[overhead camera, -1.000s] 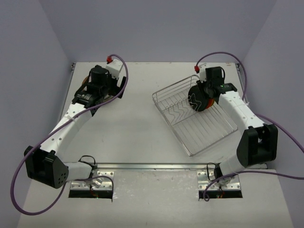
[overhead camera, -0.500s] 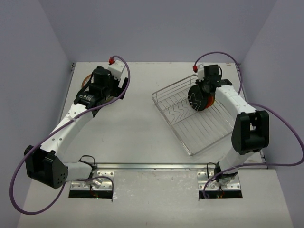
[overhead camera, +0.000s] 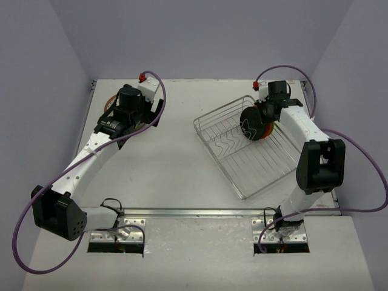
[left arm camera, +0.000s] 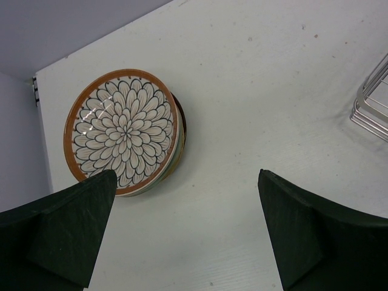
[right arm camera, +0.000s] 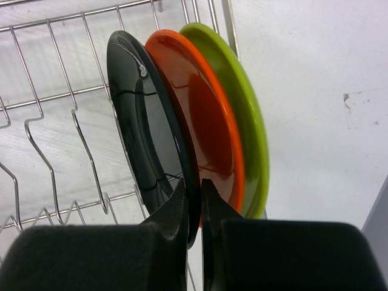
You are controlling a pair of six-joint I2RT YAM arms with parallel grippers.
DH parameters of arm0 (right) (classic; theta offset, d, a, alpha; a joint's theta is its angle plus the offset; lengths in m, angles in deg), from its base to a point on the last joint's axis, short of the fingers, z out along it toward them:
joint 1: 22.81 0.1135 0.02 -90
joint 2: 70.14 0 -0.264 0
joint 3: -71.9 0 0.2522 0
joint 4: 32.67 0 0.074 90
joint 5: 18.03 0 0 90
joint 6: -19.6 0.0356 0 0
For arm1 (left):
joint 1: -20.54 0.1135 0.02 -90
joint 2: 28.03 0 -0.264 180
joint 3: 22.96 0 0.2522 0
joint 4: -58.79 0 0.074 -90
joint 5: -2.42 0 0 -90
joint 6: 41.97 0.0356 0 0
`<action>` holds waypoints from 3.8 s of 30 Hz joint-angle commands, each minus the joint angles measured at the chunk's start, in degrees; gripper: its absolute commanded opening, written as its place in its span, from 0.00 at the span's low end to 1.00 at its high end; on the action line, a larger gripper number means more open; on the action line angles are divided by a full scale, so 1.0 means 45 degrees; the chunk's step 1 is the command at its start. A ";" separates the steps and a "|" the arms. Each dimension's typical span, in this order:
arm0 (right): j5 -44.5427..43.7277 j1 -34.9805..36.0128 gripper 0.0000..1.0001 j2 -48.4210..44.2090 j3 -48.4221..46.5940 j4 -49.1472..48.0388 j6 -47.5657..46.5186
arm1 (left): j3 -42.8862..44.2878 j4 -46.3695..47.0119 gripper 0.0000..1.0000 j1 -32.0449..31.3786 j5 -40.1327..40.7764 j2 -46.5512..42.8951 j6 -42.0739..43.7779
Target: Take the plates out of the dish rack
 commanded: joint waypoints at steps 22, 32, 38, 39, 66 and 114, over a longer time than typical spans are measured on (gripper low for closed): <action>0.7797 0.0445 0.00 -0.4651 -0.1613 0.0720 0.3096 | 0.3053 -0.0248 0.77 -0.0121 -1.1688 0.1161 -0.3456; 0.8374 0.3066 0.00 -0.4806 -0.0605 -0.0153 0.4153 | 0.2969 -0.0078 0.66 -0.0121 -1.2559 0.2296 -0.4546; 0.8542 0.3425 0.00 -0.4389 -0.0830 -0.0210 0.4434 | 0.2671 -0.0065 0.46 -0.0121 -1.2756 0.2608 -0.4578; 0.8565 0.3436 0.00 -0.4358 -0.0830 -0.0221 0.4423 | 0.2636 -0.0054 0.40 -0.0110 -1.2848 0.2628 -0.4578; 0.5530 0.2185 0.84 -0.3634 -0.0677 0.0361 0.4785 | 0.0891 -0.2759 0.00 0.3590 -1.2002 0.4563 -0.0775; 0.0521 -0.0598 0.45 0.0361 -0.2143 0.0096 0.1064 | 0.1388 -0.2583 0.69 0.2167 -0.7415 0.3107 -0.1078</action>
